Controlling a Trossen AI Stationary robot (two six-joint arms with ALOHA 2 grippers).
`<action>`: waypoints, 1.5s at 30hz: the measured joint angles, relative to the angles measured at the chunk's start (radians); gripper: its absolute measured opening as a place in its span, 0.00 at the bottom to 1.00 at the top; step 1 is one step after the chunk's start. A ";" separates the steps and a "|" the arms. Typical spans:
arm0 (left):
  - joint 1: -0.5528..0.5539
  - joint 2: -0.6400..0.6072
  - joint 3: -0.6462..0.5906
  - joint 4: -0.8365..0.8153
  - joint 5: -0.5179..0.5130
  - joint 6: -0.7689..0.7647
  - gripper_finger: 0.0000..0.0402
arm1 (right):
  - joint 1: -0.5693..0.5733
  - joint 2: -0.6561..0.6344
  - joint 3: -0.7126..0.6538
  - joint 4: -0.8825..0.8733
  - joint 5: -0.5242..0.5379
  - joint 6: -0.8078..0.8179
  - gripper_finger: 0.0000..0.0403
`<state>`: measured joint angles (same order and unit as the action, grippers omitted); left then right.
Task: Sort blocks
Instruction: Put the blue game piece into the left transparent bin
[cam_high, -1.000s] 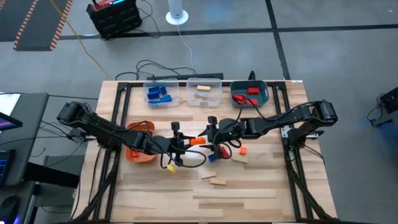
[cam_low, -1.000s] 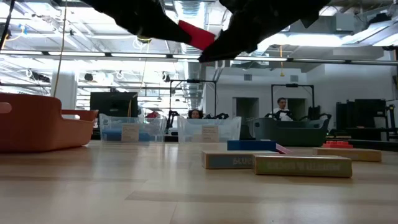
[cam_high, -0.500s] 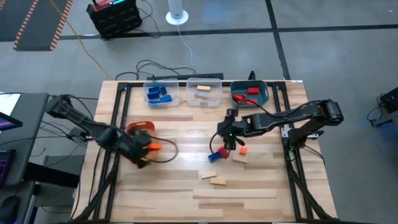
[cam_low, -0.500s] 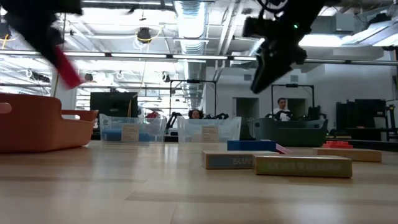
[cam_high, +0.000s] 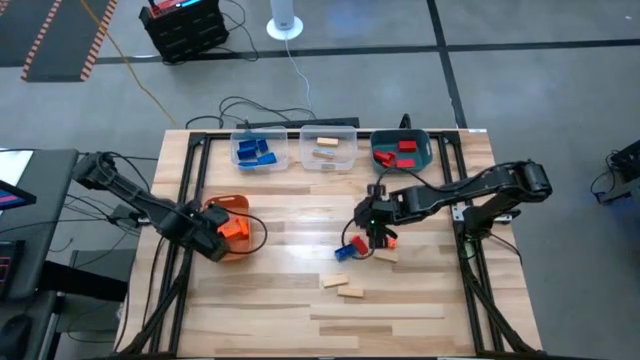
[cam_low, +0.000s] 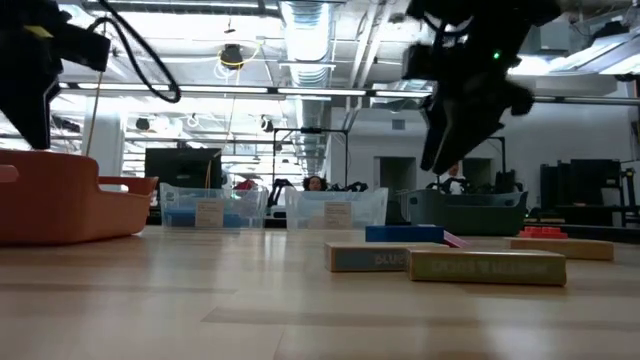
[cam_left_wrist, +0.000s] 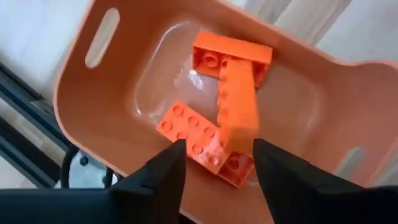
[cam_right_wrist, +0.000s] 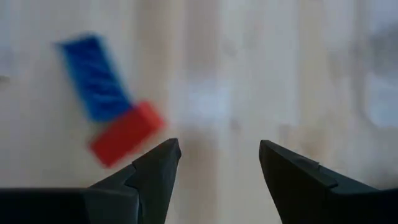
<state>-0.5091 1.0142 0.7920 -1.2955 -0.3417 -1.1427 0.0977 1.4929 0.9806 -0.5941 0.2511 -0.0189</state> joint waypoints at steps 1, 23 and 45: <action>0.008 0.000 0.006 0.001 -0.003 0.015 0.46 | 0.011 0.000 0.000 0.020 -0.028 -0.009 0.65; 0.113 0.000 0.037 0.484 -0.300 0.414 0.49 | 0.117 0.004 -0.224 0.604 -0.155 -0.026 0.65; 0.113 0.000 0.038 0.597 -0.380 0.507 0.49 | 0.085 0.281 -0.167 0.665 -0.180 -0.103 0.64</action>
<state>-0.3962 1.0142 0.8295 -0.6981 -0.7219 -0.6353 0.1829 1.7737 0.8139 0.0711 0.0713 -0.1219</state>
